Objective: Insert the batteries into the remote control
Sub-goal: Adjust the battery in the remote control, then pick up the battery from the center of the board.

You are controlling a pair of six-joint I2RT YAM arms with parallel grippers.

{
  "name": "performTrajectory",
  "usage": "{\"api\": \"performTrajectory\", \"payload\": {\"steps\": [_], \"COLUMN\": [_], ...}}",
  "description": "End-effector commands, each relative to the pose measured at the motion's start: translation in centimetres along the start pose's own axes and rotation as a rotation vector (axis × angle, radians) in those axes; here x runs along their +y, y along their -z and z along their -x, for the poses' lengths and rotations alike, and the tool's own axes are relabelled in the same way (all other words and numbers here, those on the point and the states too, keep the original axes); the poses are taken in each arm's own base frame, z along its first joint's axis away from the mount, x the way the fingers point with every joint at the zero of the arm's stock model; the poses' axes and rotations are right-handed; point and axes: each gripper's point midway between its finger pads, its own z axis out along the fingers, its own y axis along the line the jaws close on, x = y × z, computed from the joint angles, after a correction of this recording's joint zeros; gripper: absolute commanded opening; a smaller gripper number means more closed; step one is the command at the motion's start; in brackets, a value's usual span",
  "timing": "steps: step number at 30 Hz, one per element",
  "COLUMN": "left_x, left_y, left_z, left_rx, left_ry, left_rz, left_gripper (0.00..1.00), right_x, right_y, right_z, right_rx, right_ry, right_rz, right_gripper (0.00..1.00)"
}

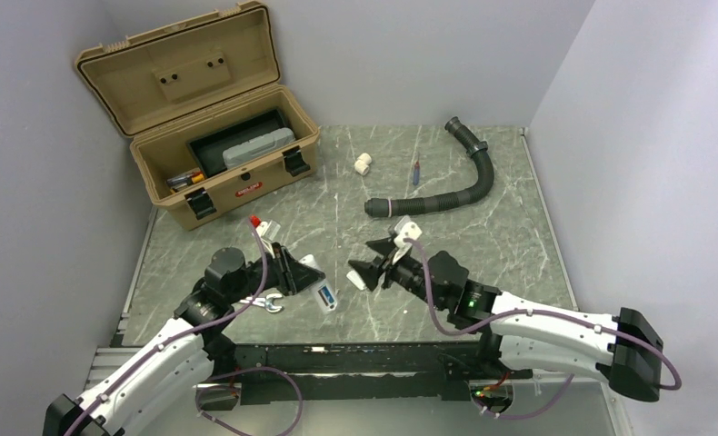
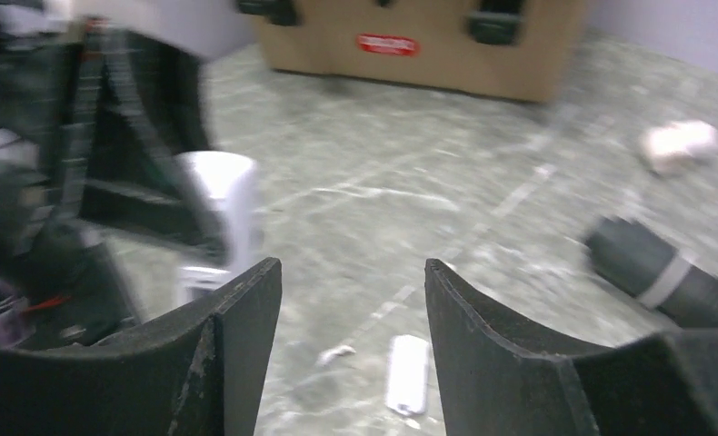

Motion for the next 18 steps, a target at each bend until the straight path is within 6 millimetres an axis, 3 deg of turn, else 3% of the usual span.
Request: {"api": "performTrajectory", "payload": {"steps": [1, 9, 14, 18], "left_x": [-0.3, -0.1, -0.2, -0.2], "left_y": [-0.3, -0.3, -0.2, -0.2], "left_z": [0.4, 0.3, 0.3, 0.3], "left_rx": [-0.017, -0.015, -0.022, -0.016], "left_ry": [0.009, 0.012, 0.013, 0.006], "left_rz": [-0.017, -0.012, -0.015, -0.02], "left_gripper": [0.0, 0.0, 0.0, 0.0], "right_x": [-7.0, -9.6, -11.2, -9.8], "right_y": [1.7, 1.8, 1.3, 1.9], "right_z": [-3.4, -6.4, -8.6, -11.0], "right_rx": [0.149, 0.457, 0.626, 0.732], "right_ry": [0.077, 0.415, 0.495, 0.561], "right_rz": [-0.253, -0.001, 0.122, 0.376], "right_gripper": [0.59, 0.59, 0.58, 0.59]}}
